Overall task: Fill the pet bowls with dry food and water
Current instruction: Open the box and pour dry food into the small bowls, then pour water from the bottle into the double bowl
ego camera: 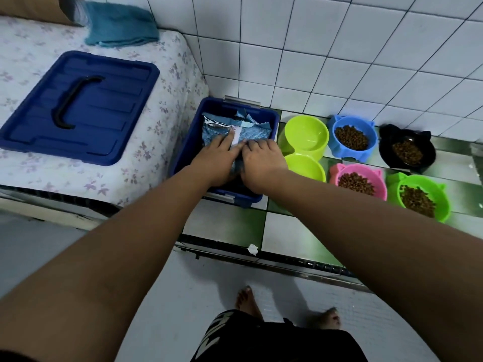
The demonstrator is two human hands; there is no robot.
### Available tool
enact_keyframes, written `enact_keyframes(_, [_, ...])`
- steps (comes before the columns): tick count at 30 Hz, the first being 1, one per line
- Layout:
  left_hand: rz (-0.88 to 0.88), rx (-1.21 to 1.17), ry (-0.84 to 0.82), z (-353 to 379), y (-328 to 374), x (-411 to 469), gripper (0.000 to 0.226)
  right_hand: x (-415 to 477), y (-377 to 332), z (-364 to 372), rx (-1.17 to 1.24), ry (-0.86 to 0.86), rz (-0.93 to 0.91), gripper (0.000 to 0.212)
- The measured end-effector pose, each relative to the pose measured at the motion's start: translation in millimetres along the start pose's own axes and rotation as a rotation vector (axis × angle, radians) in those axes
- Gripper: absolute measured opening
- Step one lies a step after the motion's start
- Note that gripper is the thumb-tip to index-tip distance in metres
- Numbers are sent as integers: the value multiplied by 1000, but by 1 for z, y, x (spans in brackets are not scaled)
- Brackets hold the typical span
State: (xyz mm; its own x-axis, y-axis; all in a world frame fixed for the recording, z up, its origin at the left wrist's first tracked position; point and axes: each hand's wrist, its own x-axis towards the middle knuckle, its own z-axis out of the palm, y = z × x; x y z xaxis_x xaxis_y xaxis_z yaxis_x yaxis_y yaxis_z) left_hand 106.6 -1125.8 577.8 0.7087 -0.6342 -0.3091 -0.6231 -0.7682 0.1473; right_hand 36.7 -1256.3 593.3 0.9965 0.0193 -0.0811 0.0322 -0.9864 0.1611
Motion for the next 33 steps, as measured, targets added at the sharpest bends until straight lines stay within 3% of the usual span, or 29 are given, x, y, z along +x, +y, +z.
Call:
enact_keyframes(4, [-21,-26,6,-10,6,-2,92,1,1,-10,137,-7,-3,65])
enact_keyframes(9, [-11,-185,251,-36,28,-14,52,-16,22,-10,584,167,28,47])
enact_keyframes(12, [5,-288,337,-48,54,-16,47,-35,43,-11,757,253,92,35])
enact_keyframes(20, [109,-401,402,-48,151,7,50,-91,129,-4,830,354,291,45])
enact_keyframes(29, [258,-416,365,-36,302,37,43,-189,256,15,918,434,489,39])
enact_keyframes(33, [333,-467,304,-28,376,62,51,-237,322,23,912,477,614,39])
